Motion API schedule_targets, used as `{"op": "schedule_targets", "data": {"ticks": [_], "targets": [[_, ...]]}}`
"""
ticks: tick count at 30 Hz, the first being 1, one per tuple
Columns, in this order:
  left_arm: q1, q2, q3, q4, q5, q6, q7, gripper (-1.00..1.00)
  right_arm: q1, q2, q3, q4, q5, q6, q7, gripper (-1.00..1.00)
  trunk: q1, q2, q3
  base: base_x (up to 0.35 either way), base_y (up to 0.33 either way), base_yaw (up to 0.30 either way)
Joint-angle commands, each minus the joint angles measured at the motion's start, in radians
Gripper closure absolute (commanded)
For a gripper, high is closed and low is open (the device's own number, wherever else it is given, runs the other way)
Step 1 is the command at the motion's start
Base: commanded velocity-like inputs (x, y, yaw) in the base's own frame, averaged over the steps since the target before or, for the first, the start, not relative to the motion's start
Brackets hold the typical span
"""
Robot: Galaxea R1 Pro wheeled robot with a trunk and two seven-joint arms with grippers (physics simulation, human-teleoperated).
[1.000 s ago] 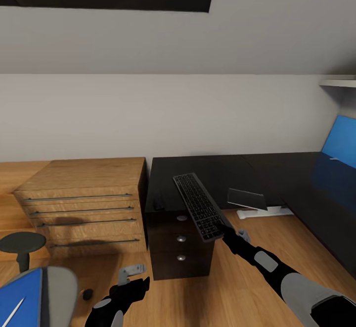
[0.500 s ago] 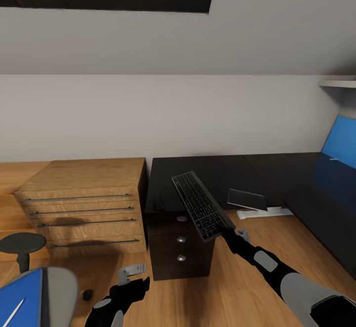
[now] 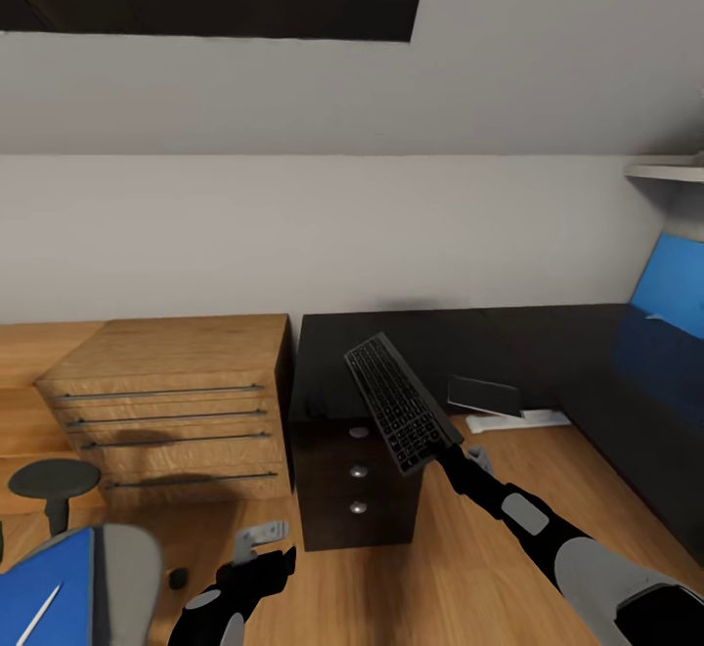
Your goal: In the bedroom, organize the workspace by keeping the computer under the desk, ensuring the monitor is on the desk, placing the keyboard on the desk next to the monitor, placing the mouse on the desk next to the keyboard, moving the folder from the swivel chair onto the desk next to the mouse, stacking the notebook on top of the folder with the pen on top of the notebook, and positioning the swivel chair next to the desk.
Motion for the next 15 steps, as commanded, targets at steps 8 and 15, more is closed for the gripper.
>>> {"op": "schedule_targets", "data": {"ticks": [8, 15], "targets": [[-0.001, -0.001, -0.003, -0.001, 0.006, 0.004, 0.009, -1.00, 0.002, -0.002, 0.006, -0.107, -0.012, 0.014, 0.003, 1.00, -0.031, 0.056, 0.024, -0.306, -0.156, 0.000], [-0.001, -0.001, -0.003, 0.000, 0.008, 0.004, 0.009, -1.00, 0.012, -0.006, 0.005, -0.196, -0.015, 0.018, 0.001, 1.00, -0.058, 0.105, 0.046, -0.248, -0.178, 0.000]]}}
